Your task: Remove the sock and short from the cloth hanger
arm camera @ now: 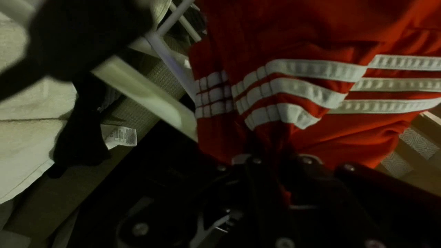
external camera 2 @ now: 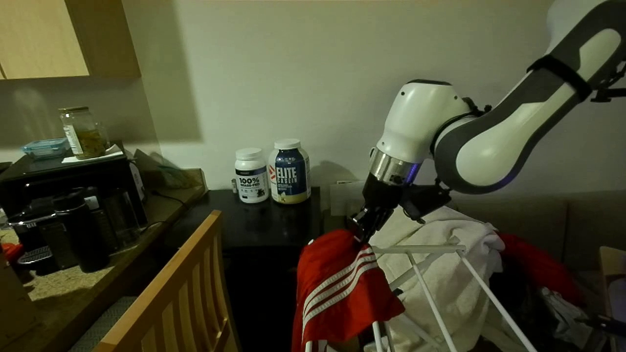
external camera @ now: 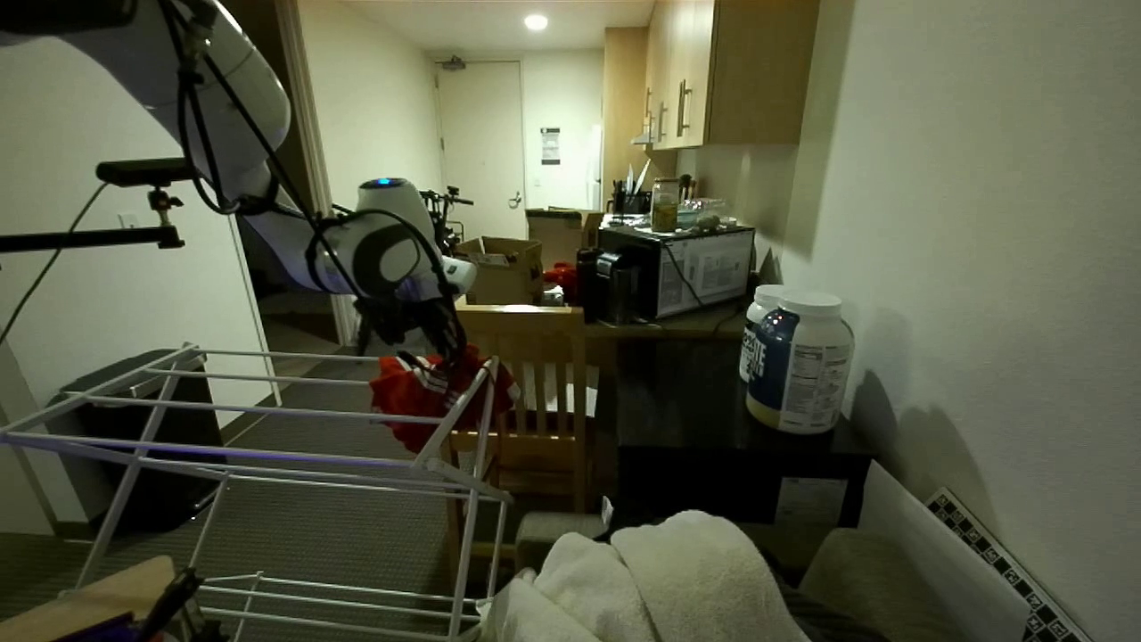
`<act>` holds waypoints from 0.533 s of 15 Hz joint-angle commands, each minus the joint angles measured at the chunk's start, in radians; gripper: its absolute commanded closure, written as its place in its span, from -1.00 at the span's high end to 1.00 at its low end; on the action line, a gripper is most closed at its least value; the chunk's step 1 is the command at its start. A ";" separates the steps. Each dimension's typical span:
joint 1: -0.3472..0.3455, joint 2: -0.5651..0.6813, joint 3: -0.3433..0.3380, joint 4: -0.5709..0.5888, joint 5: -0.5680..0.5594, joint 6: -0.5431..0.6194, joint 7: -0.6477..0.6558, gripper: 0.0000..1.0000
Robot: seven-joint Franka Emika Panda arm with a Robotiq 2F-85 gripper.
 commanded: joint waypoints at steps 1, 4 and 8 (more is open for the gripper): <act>-0.009 -0.062 -0.042 -0.014 -0.061 0.019 0.049 -0.93; -0.019 -0.084 -0.087 -0.001 -0.138 0.015 0.093 -0.93; -0.016 -0.104 -0.166 0.012 -0.249 -0.004 0.154 -0.93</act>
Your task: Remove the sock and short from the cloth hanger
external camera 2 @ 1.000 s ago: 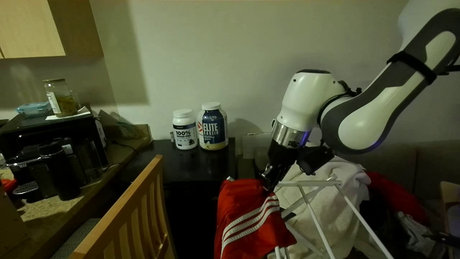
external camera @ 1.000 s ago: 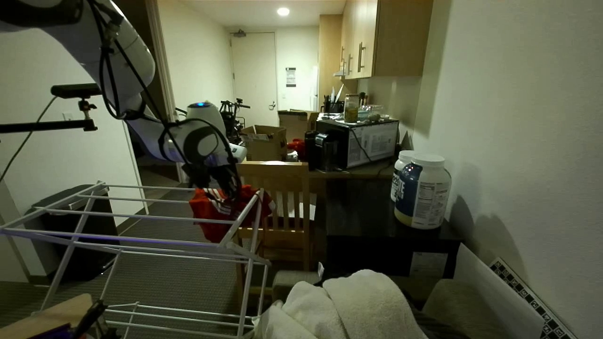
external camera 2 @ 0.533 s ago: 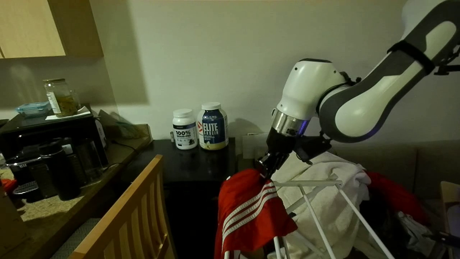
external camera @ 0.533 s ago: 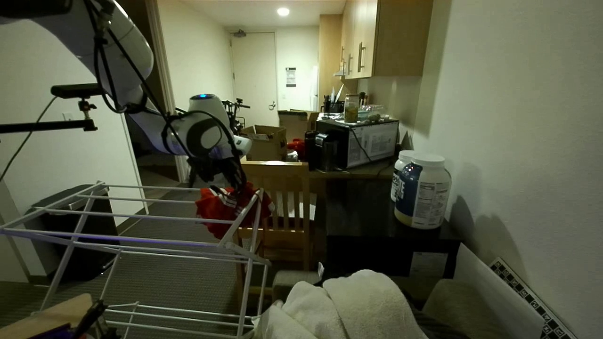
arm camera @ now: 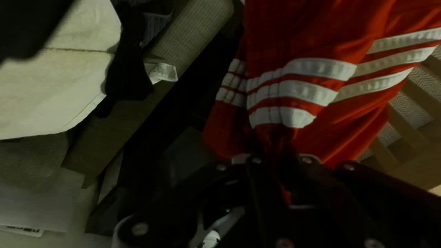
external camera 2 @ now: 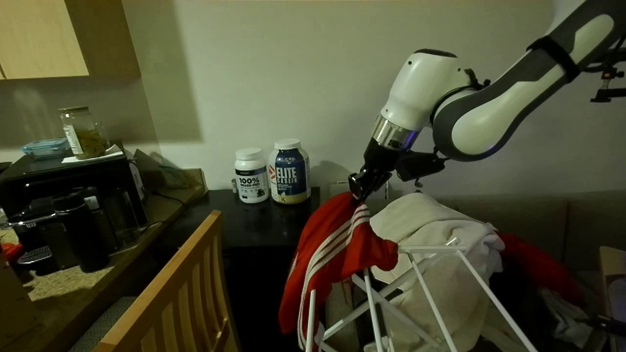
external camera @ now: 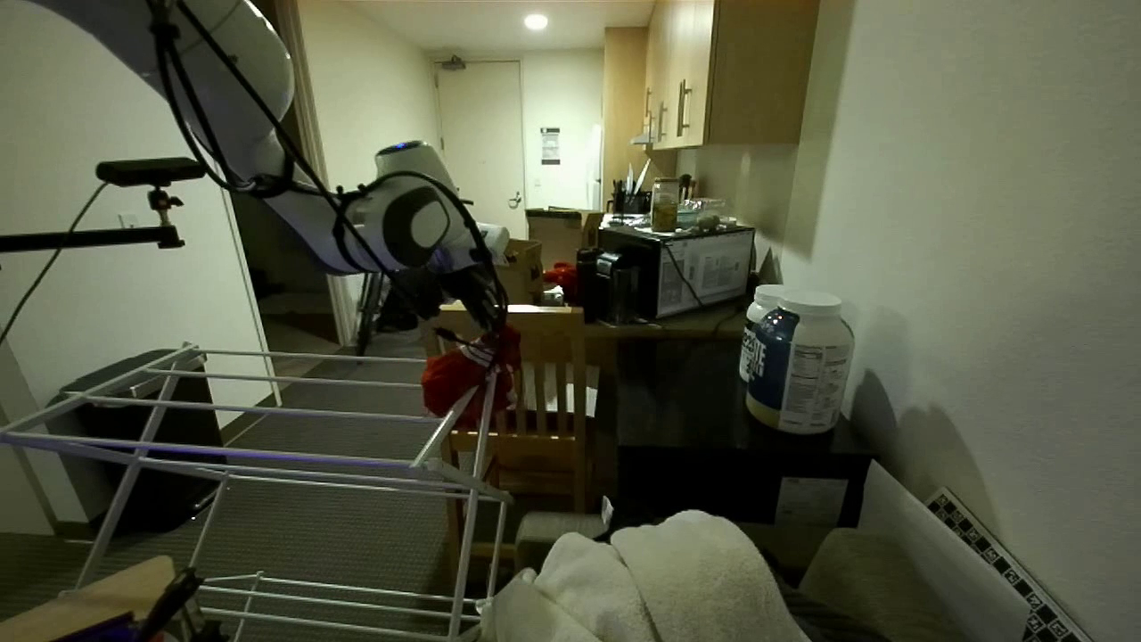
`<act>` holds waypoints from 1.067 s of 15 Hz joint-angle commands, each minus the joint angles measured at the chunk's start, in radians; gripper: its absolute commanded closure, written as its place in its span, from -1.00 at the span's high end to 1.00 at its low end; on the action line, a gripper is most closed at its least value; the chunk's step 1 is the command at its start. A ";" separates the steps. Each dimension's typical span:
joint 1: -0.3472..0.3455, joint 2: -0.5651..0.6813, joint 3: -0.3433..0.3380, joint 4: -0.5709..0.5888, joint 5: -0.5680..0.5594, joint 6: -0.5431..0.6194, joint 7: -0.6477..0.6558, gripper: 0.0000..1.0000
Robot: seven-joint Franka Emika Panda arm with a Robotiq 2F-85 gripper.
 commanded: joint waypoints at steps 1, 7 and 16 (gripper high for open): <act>0.003 -0.036 -0.069 -0.010 -0.100 -0.010 0.067 -0.93; 0.003 -0.058 -0.195 -0.010 -0.278 -0.093 0.132 -0.93; -0.210 -0.092 -0.126 0.054 -0.442 -0.282 0.220 -0.93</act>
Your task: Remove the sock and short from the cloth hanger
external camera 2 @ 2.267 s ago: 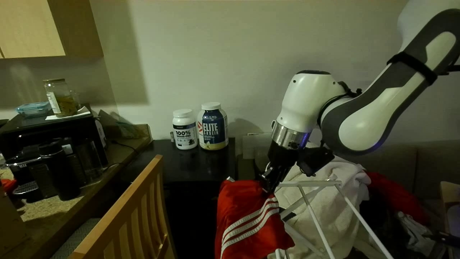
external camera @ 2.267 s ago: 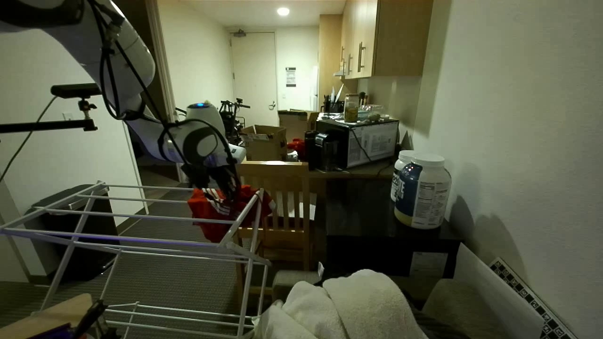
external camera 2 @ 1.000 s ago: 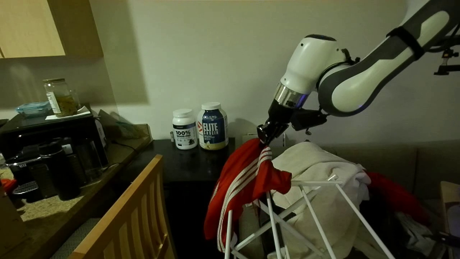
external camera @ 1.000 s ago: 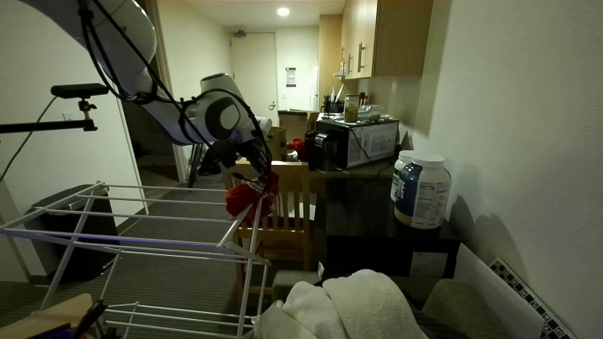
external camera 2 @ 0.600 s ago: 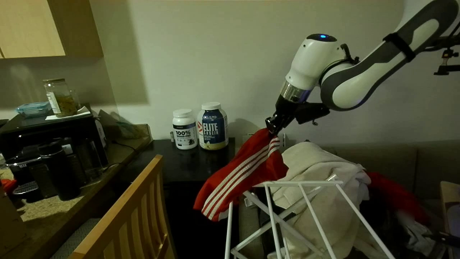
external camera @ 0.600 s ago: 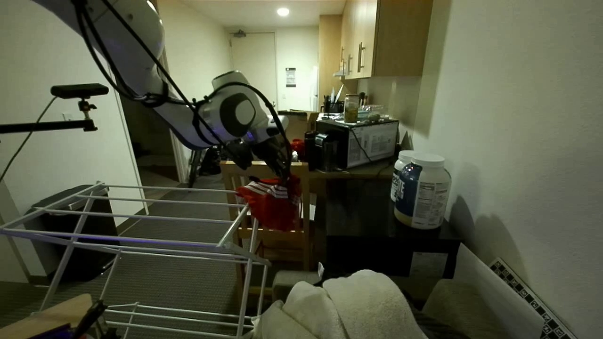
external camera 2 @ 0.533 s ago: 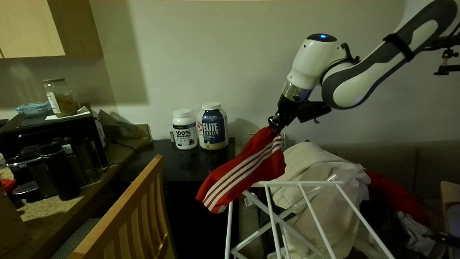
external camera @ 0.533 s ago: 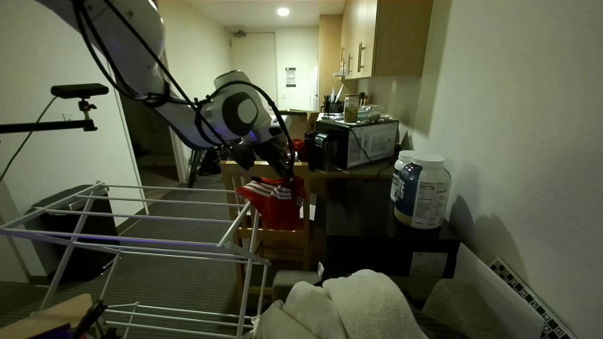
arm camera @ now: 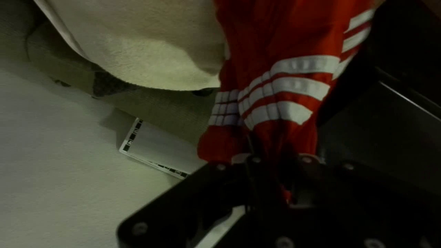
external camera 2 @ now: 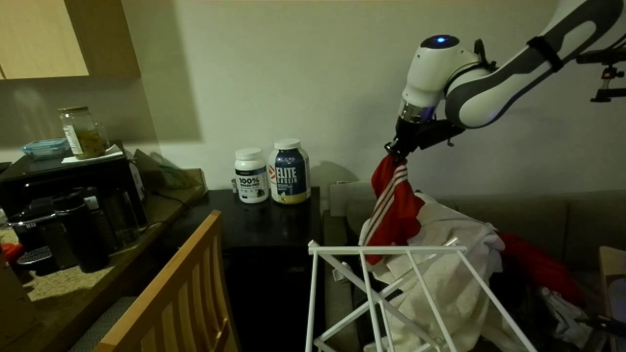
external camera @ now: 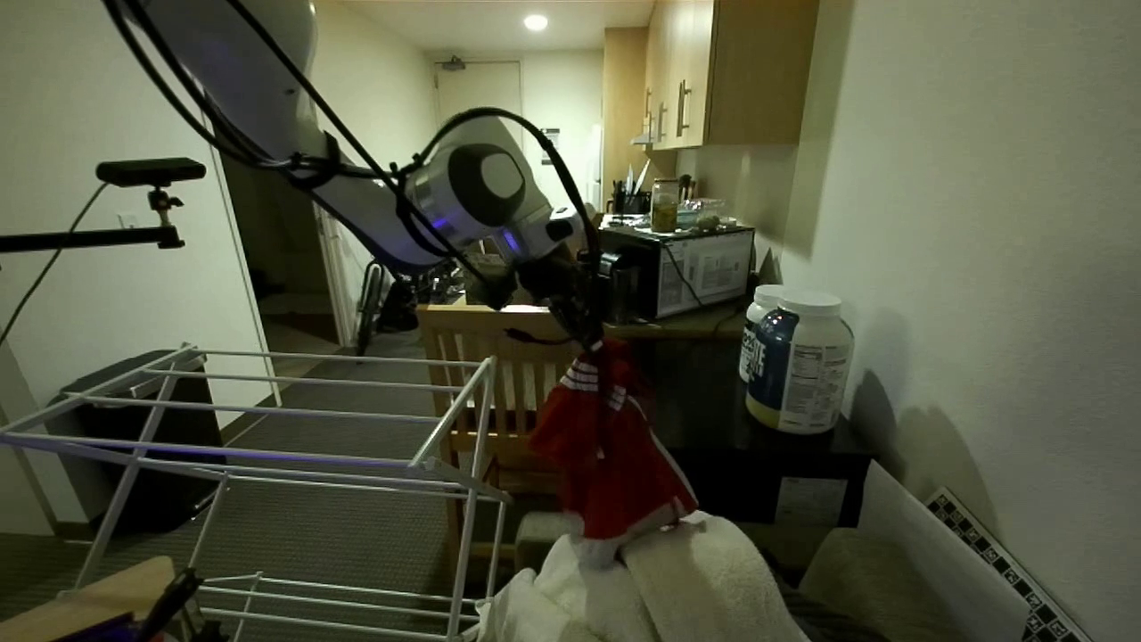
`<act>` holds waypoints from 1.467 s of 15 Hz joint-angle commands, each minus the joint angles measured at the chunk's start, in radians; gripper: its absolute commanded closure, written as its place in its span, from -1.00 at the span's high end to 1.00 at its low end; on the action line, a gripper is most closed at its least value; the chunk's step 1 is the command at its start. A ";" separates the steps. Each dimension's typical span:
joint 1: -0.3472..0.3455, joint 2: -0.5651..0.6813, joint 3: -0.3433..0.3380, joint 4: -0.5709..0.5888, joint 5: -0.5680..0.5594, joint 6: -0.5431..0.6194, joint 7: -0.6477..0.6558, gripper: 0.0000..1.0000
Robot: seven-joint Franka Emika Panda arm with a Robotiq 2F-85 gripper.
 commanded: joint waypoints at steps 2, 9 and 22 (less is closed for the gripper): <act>-0.092 -0.015 0.031 0.040 -0.052 -0.076 0.069 -0.93; -0.171 0.003 -0.004 0.118 -0.390 -0.060 0.467 -0.93; -0.255 -0.100 0.120 -0.075 -0.262 0.054 0.356 0.95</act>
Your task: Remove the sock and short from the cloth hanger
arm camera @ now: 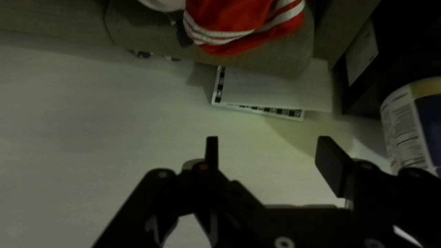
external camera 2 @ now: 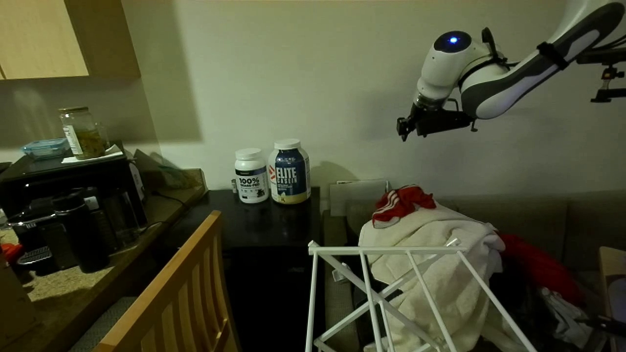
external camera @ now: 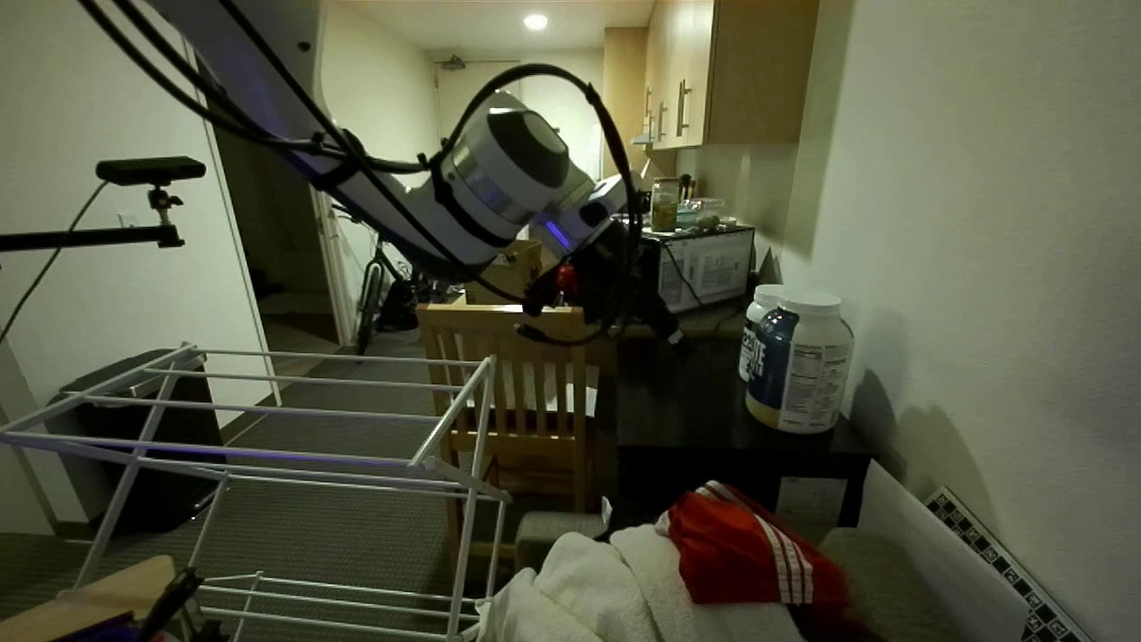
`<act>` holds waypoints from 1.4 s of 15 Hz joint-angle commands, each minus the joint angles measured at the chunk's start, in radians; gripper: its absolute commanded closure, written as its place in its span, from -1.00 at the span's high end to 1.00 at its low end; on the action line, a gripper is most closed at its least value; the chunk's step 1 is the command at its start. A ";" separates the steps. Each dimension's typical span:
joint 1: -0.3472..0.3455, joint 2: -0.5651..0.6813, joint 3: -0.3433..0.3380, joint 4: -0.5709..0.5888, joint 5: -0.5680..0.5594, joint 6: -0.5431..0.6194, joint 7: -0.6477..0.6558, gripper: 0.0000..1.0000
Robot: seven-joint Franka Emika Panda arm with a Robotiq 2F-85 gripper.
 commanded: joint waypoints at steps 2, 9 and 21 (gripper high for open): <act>-0.002 -0.114 0.061 -0.174 0.255 0.072 -0.292 1.00; 0.054 -0.307 0.149 -0.366 0.662 -0.027 -0.786 1.00; 0.040 -0.793 0.109 -0.544 0.768 -0.363 -1.286 1.00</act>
